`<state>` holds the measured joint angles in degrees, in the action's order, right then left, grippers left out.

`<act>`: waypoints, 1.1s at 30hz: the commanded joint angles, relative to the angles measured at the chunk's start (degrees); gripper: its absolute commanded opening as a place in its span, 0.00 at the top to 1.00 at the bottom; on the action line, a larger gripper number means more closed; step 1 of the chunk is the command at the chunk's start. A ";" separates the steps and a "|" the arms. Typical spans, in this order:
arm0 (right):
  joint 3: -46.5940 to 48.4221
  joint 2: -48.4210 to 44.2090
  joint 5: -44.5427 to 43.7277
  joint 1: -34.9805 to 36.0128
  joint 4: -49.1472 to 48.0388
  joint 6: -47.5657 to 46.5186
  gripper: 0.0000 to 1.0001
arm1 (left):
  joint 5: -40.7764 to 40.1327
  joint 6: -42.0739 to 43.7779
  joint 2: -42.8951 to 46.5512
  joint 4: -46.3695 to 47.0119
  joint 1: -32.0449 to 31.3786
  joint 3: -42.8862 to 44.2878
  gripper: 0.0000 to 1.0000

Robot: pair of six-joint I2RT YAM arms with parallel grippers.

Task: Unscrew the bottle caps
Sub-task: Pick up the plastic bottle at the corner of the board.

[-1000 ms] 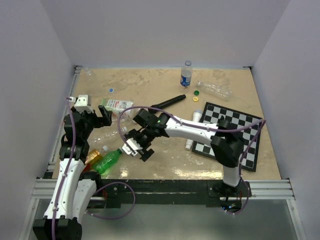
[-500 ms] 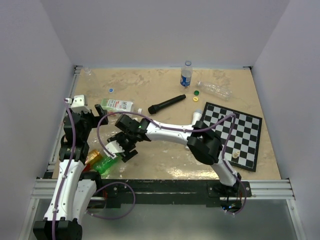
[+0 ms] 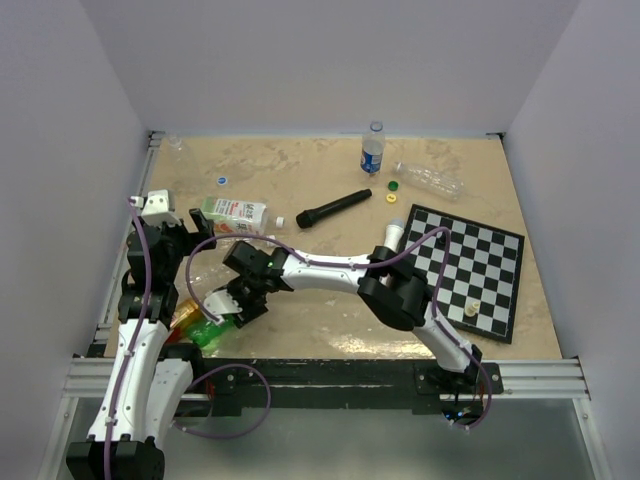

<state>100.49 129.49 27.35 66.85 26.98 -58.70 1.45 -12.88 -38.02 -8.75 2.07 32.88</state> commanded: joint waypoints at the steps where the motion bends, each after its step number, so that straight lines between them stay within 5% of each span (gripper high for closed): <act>1: 1.64 -0.11 -1.77 0.30 -1.67 1.74 0.49 | 0.22 -0.04 0.32 1.20 -0.22 1.31 0.00; 8: -3.80 -4.15 -3.97 0.30 -1.58 0.87 0.79 | 0.39 0.14 0.23 1.11 -0.22 1.39 0.00; 14: -11.35 -11.18 -5.64 -0.67 -0.27 0.16 0.91 | 1.79 0.67 0.14 1.19 -0.22 1.48 0.00; 24: -18.13 -24.01 -4.16 -11.11 10.18 -1.76 0.95 | 11.63 -0.82 0.58 3.21 -0.22 1.66 0.00; 33: -30.95 -39.22 -8.89 -19.56 4.75 -5.46 0.94 | 42.10 -10.57 -6.08 20.33 -0.22 -2.82 0.00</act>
<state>73.69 95.44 20.43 47.81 34.04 -62.11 25.15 -16.58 -39.86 -0.36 2.07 31.90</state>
